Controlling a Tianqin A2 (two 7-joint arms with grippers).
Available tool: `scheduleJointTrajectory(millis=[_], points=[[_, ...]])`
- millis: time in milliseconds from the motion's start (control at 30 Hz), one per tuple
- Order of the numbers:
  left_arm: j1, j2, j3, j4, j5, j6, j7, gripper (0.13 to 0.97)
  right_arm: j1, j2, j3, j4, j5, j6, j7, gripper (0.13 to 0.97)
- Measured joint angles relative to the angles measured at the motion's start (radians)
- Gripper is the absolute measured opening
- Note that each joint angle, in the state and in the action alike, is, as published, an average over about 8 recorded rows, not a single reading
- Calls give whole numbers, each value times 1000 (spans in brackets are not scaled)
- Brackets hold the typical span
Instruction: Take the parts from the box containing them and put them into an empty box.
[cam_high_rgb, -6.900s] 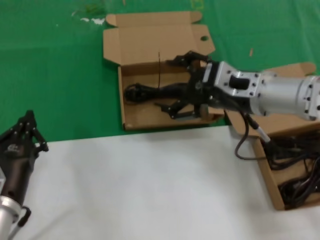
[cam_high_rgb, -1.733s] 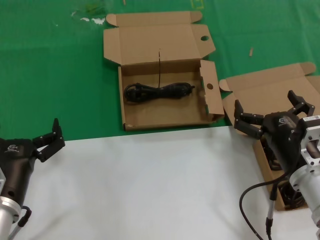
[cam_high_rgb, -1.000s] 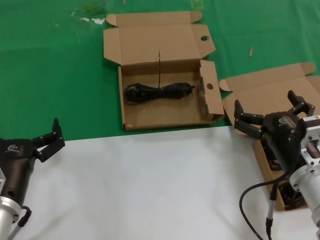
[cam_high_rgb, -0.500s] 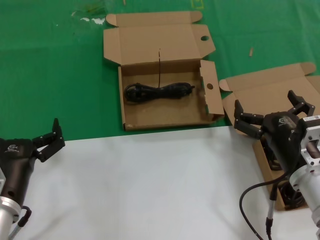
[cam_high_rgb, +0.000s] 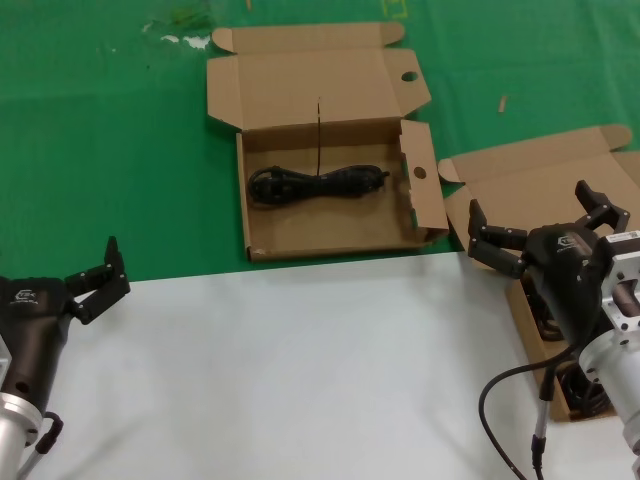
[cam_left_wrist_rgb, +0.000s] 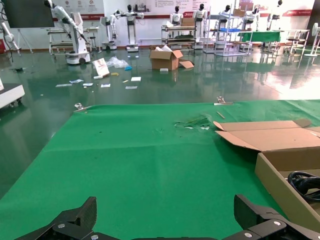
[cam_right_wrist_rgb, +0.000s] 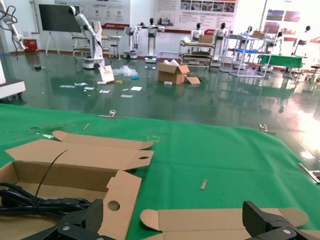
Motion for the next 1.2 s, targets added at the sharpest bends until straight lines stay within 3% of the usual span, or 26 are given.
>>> scheduleJointTrajectory(millis=[1200], points=[[0,0,0,0,0,0,0,966,0,0,0,0,0,0,0,966]])
